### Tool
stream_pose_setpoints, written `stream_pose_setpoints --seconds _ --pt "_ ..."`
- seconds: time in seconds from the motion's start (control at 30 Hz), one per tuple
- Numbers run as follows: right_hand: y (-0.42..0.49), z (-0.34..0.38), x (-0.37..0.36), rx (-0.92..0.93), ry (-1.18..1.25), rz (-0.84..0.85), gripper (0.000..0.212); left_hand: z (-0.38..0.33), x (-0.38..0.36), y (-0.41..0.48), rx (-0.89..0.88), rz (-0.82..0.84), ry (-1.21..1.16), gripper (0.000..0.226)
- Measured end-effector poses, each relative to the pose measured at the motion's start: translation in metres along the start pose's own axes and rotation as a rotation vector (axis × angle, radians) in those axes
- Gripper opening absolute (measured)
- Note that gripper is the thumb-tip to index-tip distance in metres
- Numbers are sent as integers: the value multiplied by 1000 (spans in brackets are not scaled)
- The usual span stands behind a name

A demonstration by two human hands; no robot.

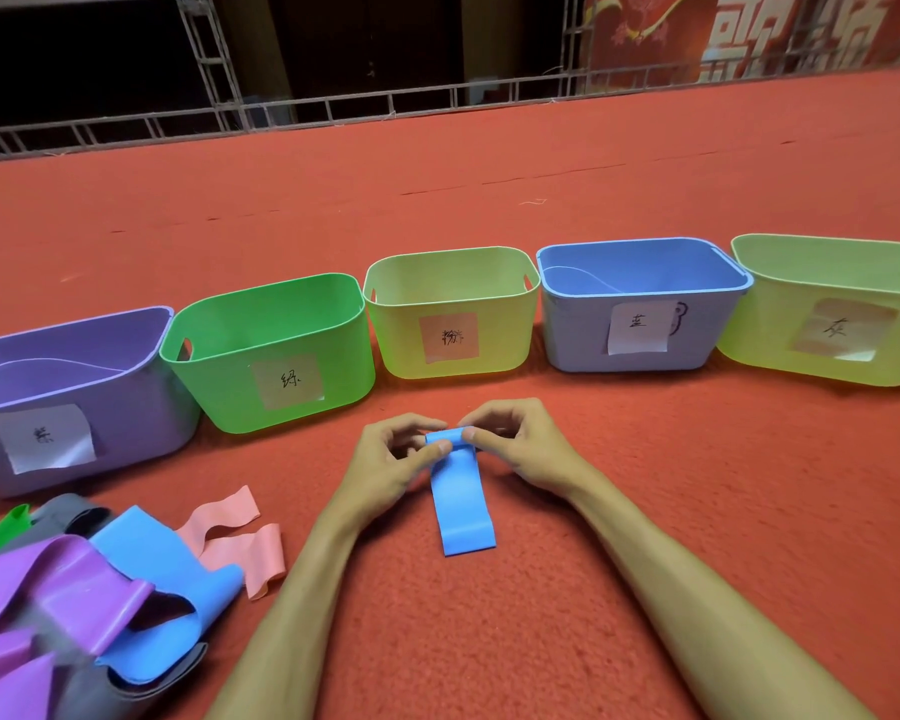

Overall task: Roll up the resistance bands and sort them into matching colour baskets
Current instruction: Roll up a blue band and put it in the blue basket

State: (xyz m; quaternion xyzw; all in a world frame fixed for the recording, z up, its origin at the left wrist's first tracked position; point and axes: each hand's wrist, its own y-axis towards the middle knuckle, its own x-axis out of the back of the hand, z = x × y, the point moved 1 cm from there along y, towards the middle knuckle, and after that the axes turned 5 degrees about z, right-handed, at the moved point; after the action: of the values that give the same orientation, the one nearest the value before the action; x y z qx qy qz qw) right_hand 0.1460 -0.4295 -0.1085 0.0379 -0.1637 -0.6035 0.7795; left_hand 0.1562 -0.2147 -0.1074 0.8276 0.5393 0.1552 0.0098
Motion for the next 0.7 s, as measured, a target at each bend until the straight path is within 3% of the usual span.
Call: stream_pose_setpoints --seconds 0.13,0.33,0.5,0.7 --pt "-1 2 0 23 -18 0 8 -5 -2 -1 -13 15 17 8" --pt "-1 4 -2 -23 -44 10 5 -7 0 -3 -19 28 3 11" --pt "1 -1 -4 -93 -136 46 15 -5 -1 -3 -17 25 28 11" --pt "1 3 -3 -14 -88 61 9 -3 -2 -1 26 25 36 12"
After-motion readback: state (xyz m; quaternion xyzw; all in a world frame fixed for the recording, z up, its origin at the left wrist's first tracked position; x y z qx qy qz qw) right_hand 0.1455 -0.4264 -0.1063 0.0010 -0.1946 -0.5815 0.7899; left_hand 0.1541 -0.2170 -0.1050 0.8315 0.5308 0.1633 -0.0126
